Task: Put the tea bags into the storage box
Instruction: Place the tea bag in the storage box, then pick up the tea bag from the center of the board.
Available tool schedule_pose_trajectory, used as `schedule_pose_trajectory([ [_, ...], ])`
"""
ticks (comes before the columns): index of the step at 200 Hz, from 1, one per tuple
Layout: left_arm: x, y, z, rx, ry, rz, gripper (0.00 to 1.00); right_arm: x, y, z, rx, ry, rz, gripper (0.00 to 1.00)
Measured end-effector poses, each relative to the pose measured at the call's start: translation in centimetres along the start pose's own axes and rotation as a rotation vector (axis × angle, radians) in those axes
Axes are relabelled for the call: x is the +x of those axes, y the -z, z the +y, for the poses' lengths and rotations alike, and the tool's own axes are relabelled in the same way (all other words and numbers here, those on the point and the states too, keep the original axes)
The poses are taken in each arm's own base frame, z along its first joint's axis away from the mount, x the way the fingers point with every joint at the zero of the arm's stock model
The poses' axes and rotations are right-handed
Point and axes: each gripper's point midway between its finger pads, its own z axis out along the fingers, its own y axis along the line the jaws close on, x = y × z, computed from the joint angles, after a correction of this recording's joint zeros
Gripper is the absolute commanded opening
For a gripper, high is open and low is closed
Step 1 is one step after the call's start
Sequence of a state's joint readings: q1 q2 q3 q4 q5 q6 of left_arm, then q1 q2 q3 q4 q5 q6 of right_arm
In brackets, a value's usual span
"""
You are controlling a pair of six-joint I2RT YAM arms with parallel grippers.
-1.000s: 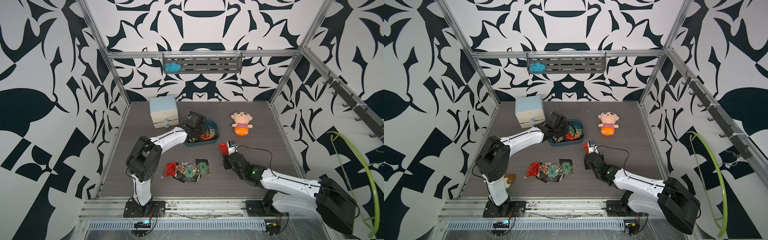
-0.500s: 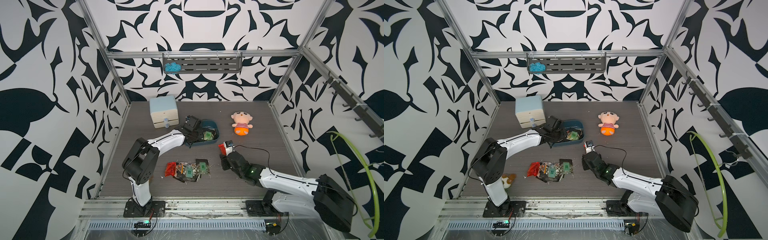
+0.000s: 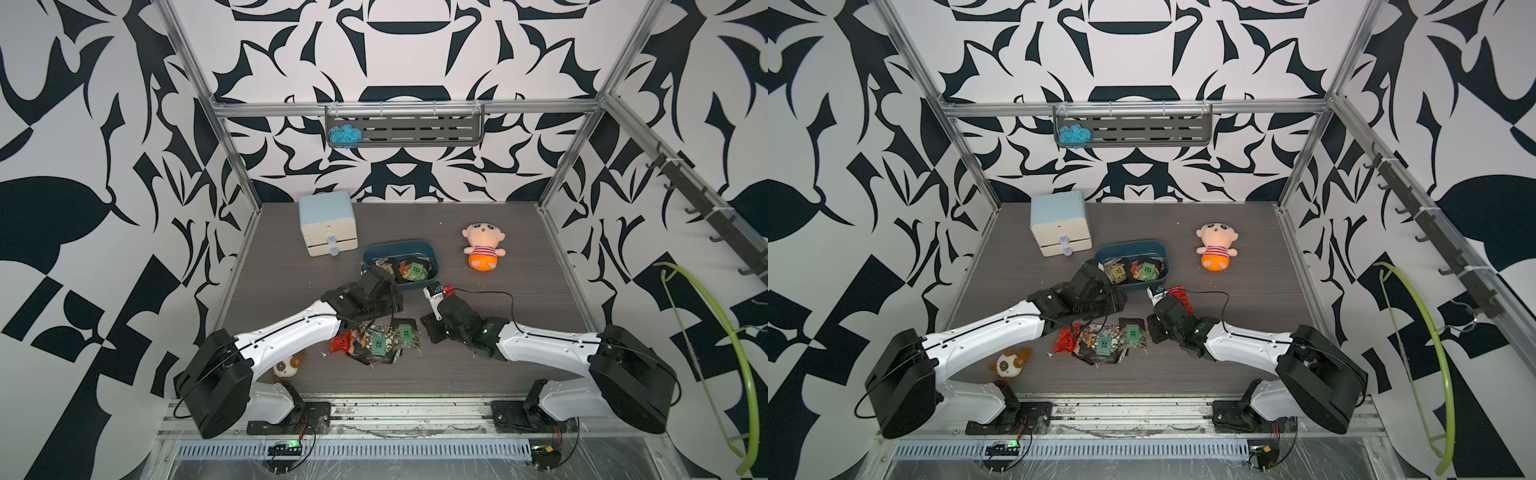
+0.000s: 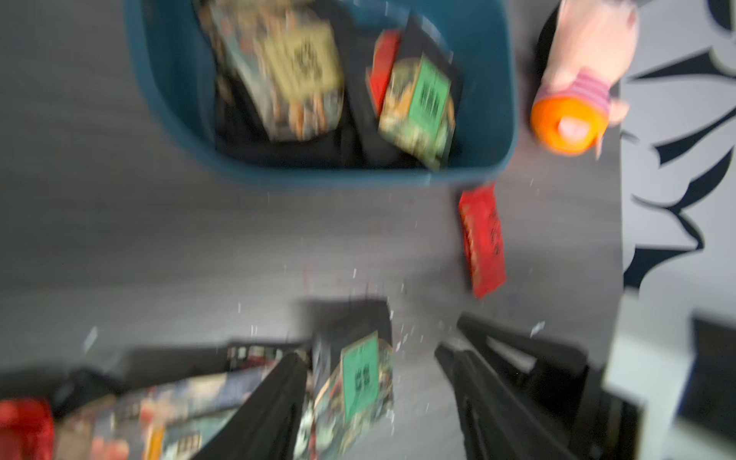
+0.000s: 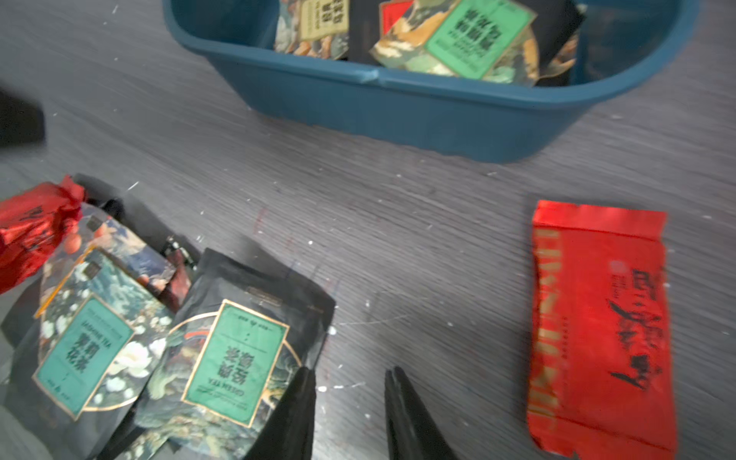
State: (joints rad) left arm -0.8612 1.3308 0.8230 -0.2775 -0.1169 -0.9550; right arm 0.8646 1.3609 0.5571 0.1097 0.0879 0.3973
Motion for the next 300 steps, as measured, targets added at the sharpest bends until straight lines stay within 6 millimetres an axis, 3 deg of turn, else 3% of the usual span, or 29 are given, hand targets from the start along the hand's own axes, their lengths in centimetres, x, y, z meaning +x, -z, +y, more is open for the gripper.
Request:
schedule_pose_trajectory([
  [44,4.8,-0.9,1.9,-0.031,0.002,0.088,0.54,0.9,-0.7,1.0,-0.037,0.011,0.048,0.28],
  [117,7.1,-1.7,4.1,-0.052,0.068,0.094,0.41,2.0,-2.6,2.0,-0.053,0.036,0.144,0.21],
  [191,8.2,-3.6,3.0,-0.023,0.083,0.103,0.38,2.5,-3.1,2.1,-0.048,0.043,0.18,0.12],
  [254,7.7,-4.8,2.2,-0.035,0.096,0.094,0.36,3.0,-3.2,1.8,-0.027,0.044,0.21,0.01],
  [300,7.6,-5.5,2.2,-0.04,0.134,0.079,0.35,2.8,-3.8,1.9,-0.018,0.043,0.226,0.0],
])
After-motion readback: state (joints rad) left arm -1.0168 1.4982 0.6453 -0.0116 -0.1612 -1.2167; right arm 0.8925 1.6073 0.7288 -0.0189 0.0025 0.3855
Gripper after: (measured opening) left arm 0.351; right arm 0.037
